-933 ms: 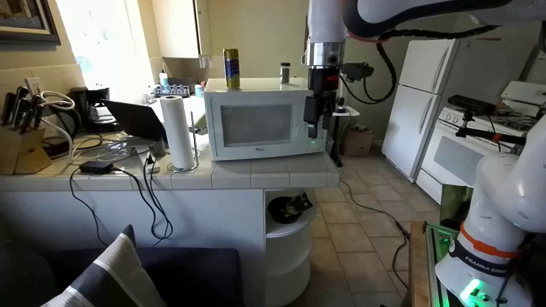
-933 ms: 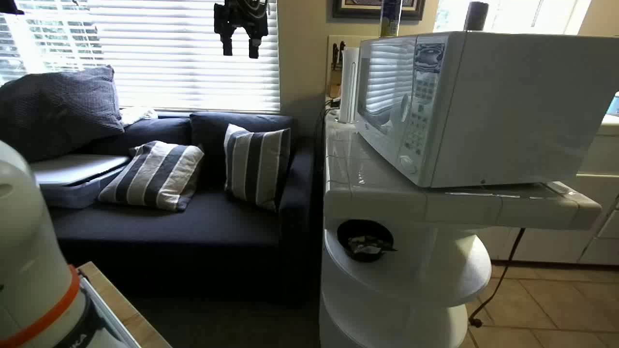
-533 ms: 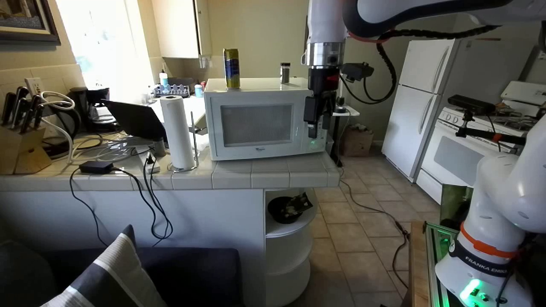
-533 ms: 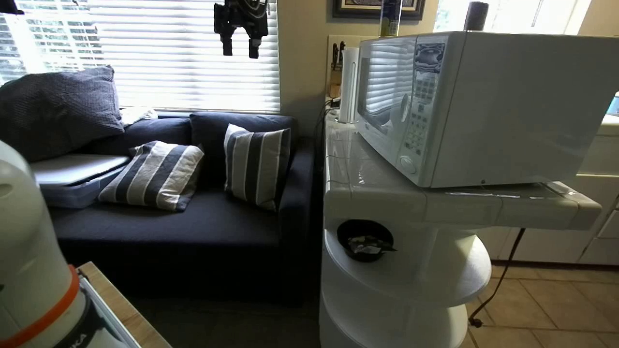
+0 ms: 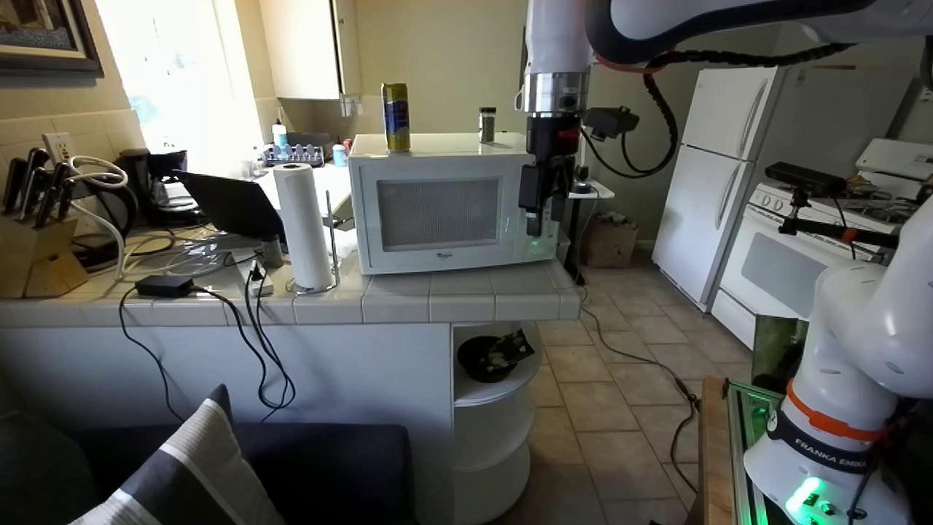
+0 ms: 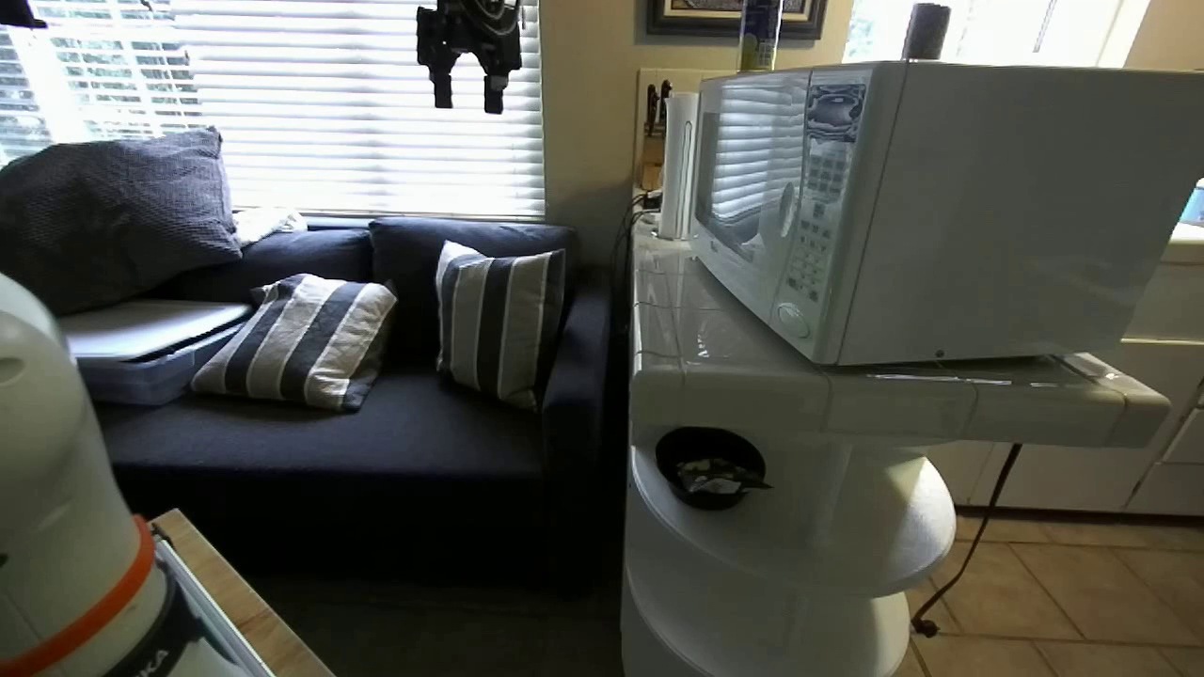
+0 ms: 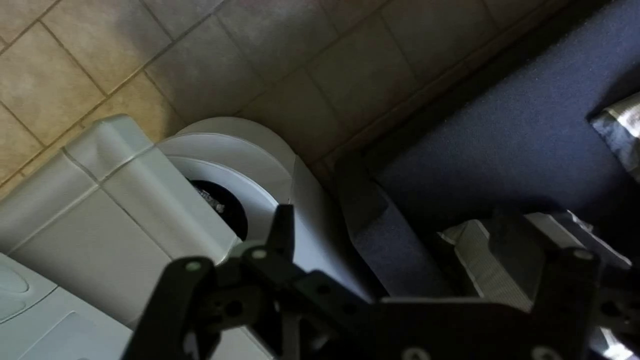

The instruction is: Open the microwave door.

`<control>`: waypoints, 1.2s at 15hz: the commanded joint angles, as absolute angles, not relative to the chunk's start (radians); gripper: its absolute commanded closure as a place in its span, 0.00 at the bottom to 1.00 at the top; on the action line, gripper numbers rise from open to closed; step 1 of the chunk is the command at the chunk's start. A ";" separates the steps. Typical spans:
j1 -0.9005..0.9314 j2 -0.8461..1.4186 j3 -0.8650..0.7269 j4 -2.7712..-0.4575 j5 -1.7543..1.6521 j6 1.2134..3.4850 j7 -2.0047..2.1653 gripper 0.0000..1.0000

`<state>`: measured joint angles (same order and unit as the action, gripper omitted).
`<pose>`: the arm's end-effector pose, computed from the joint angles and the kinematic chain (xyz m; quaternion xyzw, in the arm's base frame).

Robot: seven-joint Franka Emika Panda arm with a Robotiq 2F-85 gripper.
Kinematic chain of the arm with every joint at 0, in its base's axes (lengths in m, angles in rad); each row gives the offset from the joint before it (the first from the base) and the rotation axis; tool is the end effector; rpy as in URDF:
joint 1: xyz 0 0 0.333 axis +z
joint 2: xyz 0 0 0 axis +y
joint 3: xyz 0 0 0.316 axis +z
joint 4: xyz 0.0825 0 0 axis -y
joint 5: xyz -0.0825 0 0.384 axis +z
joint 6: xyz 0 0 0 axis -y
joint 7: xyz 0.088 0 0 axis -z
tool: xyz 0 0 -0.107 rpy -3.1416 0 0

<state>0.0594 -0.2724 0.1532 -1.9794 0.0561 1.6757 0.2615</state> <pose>0.4582 0.1121 0.5777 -0.9993 0.0310 0.0183 0.0031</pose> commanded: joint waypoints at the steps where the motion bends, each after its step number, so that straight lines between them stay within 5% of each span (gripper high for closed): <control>1: 0.042 -0.271 0.175 -2.024 -0.041 1.790 0.413 0.00; 7: -0.033 -0.228 0.154 -2.160 -0.359 2.013 0.625 0.00; 8: -0.052 -0.209 0.142 -2.178 -0.397 2.057 0.675 0.25; 10: -0.083 -0.178 0.128 -2.208 -0.495 2.108 0.787 0.32; 18: -0.103 0.006 0.033 -2.185 -0.724 2.068 1.259 0.94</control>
